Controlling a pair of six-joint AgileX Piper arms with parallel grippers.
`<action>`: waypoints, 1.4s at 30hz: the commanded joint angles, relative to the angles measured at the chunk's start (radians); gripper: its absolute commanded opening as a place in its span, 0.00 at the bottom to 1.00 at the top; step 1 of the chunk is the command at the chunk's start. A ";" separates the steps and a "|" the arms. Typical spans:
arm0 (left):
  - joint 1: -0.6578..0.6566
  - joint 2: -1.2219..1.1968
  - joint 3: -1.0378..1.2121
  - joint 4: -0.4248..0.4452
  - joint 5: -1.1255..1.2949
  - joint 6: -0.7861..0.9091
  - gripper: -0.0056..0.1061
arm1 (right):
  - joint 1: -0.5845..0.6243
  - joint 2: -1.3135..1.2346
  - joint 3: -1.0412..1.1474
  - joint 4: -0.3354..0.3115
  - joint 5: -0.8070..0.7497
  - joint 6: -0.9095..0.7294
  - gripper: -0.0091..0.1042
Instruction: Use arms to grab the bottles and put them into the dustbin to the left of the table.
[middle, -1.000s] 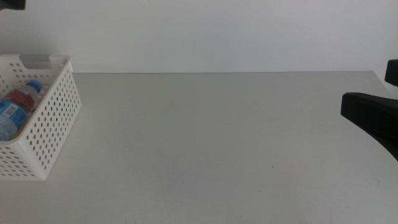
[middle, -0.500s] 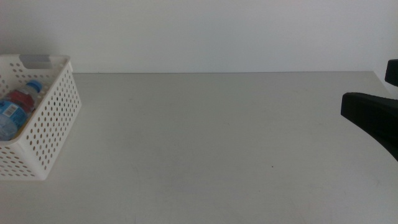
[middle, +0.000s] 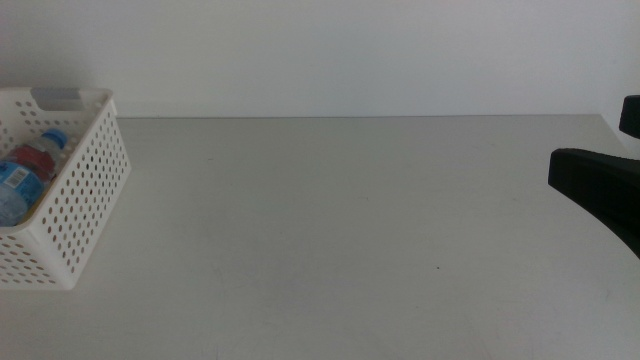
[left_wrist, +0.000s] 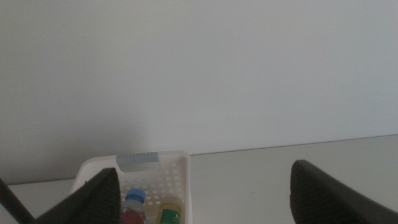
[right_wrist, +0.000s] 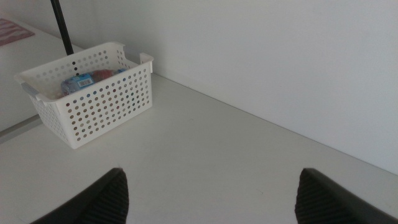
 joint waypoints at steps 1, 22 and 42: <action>-0.007 -0.004 -0.026 -0.002 -0.080 -0.013 0.89 | 0.003 0.001 -0.026 -0.002 -0.070 -0.009 0.81; -0.007 -0.175 0.178 -0.004 -0.155 -0.012 0.89 | -0.143 -0.012 0.142 -0.246 -0.132 -0.009 0.81; -0.007 -0.744 0.916 -0.032 -0.425 -0.011 0.89 | -0.509 -0.424 0.501 -0.083 -0.132 -0.009 0.81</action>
